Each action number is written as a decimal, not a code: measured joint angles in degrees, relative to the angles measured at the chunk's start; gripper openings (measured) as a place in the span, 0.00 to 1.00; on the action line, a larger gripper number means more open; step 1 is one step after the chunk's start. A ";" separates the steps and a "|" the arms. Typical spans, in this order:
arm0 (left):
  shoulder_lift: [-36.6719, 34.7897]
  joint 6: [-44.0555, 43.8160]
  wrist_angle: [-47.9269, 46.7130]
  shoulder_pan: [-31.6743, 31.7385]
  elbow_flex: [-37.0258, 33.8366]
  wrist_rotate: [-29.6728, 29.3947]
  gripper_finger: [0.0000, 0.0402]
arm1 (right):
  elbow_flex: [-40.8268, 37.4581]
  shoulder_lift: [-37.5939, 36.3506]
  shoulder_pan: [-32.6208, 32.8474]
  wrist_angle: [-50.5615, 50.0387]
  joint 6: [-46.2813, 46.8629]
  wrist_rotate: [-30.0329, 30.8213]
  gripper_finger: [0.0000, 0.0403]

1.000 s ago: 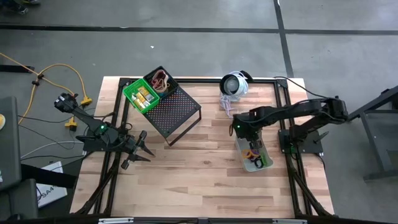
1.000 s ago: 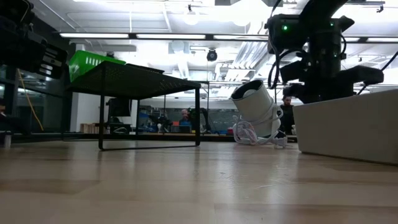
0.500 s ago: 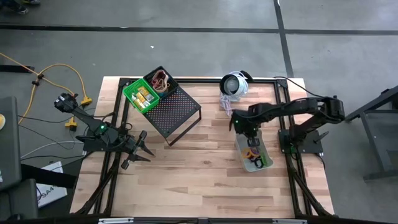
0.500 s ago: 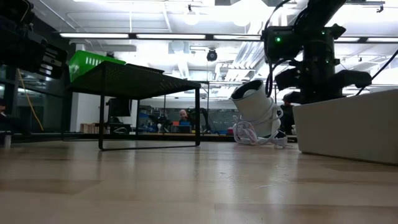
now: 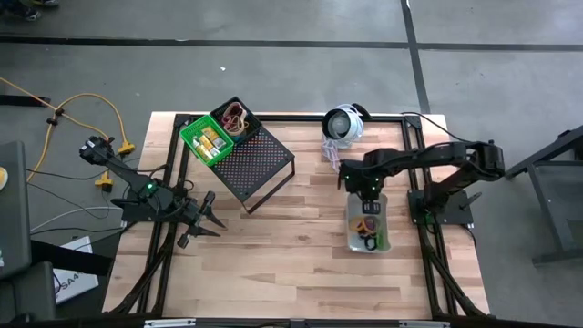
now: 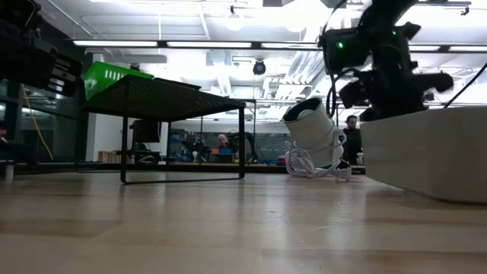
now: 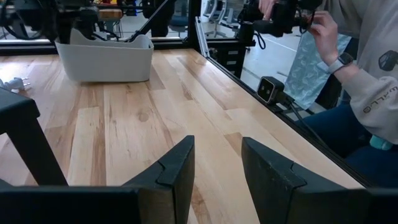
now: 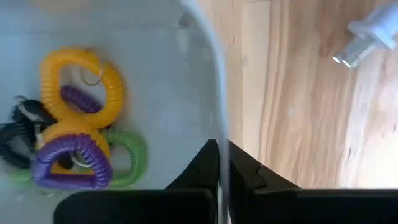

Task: Pick & Place Office Desk Supplies
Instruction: Put the white bin on the shelf

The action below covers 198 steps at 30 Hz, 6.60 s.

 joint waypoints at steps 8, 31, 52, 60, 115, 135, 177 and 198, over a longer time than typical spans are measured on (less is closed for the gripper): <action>-0.01 0.00 0.00 0.00 0.00 -0.04 0.32 | 9.93 0.00 0.00 -8.45 8.60 -0.90 0.01; 0.01 0.00 0.00 0.01 0.00 -0.33 0.32 | 30.40 0.25 1.53 -15.22 35.14 -3.46 0.01; -0.01 0.00 0.00 0.01 0.00 -0.26 0.32 | 30.89 0.44 -0.56 -2.22 42.51 -4.82 0.01; -0.01 0.00 0.00 -0.01 0.00 -0.24 0.32 | 30.89 0.44 -0.52 8.16 39.32 -2.26 0.01; 0.01 0.00 0.20 0.01 0.00 -0.26 0.32 | 59.62 24.73 -4.98 -10.85 33.22 -0.94 0.01; -0.01 0.00 0.20 0.01 0.00 -0.04 0.32 | 70.34 31.21 -7.31 -10.40 30.53 -0.53 0.01; -0.01 0.00 0.20 -0.01 0.00 -0.29 0.32 | 70.28 31.21 -8.26 -13.52 26.88 -5.36 0.01; -0.01 5.38 0.20 -0.01 0.00 -0.77 0.32 | 70.27 31.23 -4.48 -29.90 25.52 -3.79 0.01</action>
